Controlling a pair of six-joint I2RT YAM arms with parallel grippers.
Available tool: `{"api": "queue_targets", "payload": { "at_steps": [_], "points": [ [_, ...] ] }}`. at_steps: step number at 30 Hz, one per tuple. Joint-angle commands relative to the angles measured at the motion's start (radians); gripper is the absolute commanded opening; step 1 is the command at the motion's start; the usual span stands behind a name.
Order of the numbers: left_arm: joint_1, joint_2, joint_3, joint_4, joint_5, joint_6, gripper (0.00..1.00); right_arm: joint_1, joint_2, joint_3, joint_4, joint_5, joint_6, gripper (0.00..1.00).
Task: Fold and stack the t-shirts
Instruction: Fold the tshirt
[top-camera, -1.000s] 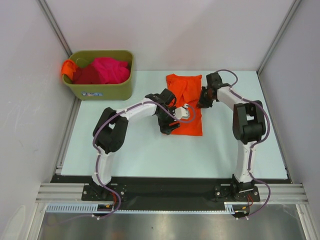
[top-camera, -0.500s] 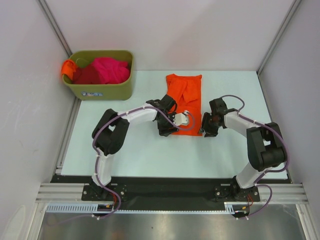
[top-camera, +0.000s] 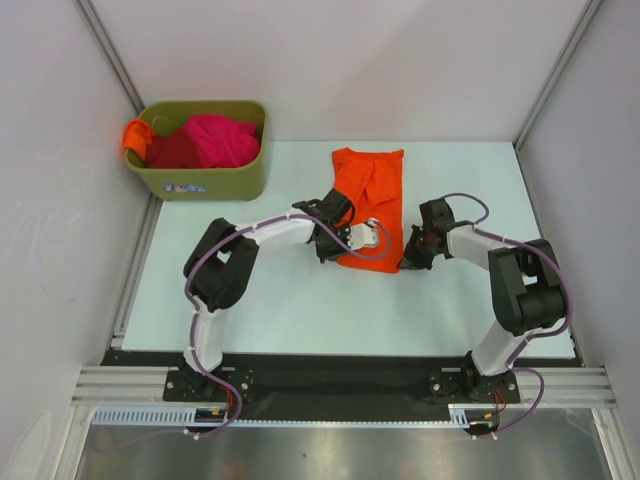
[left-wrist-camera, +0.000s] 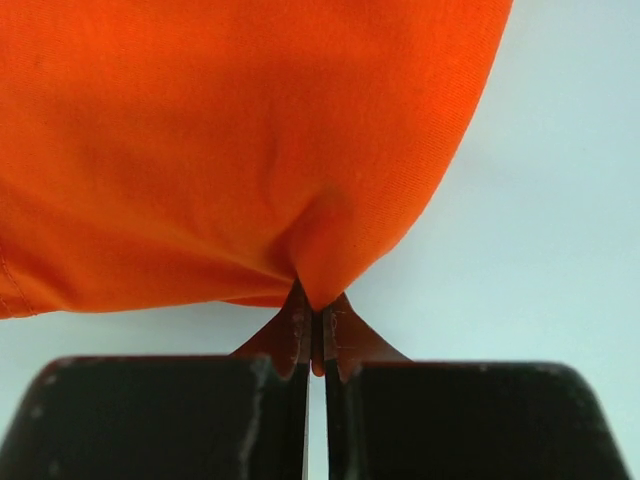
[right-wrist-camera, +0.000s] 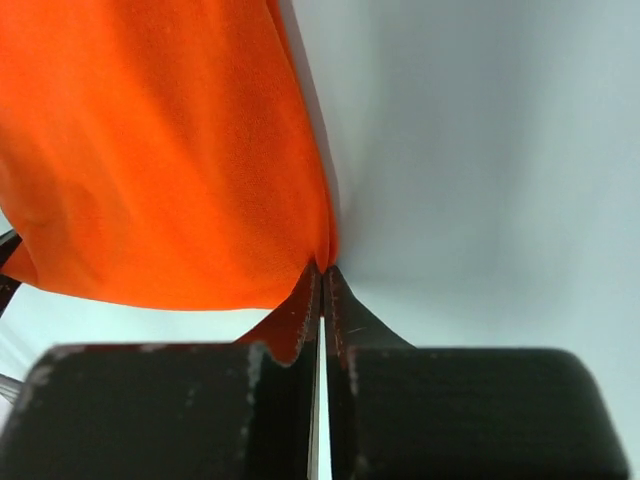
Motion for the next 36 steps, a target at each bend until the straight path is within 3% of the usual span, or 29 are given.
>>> {"api": "queue_targets", "payload": {
  "at_steps": [1,6,10,15,20,24,31,36],
  "points": [
    [0.003,-0.062,0.003,-0.081,0.032,-0.039,0.00,0.003,-0.046,-0.020,-0.069,0.011,-0.021,0.00],
    [0.010,-0.173,-0.059,-0.192,0.107,-0.004,0.00,0.035,-0.218,-0.046,-0.255,0.031,-0.068,0.00],
    [0.006,-0.288,-0.157,-0.353,0.310,0.113,0.00,0.105,-0.351,-0.090,-0.437,0.036,-0.055,0.00],
    [-0.004,-0.467,-0.247,-0.485,0.328,0.144,0.00,0.211,-0.574,-0.112,-0.640,0.007,0.044,0.00],
    [-0.015,-0.575,-0.301,-0.595,0.377,0.156,0.00,0.361,-0.648,-0.069,-0.742,-0.005,0.173,0.00],
    [0.026,-0.592,-0.277,-0.594,0.436,0.154,0.00,0.330,-0.588,0.029,-0.731,0.020,0.112,0.00],
    [0.198,-0.410,-0.064,-0.542,0.466,0.116,0.00,0.158,-0.288,0.258,-0.582,0.030,-0.090,0.00],
    [0.253,-0.271,0.071,-0.444,0.394,0.062,0.00,0.078,-0.081,0.437,-0.481,0.021,-0.138,0.00]
  ]
}}
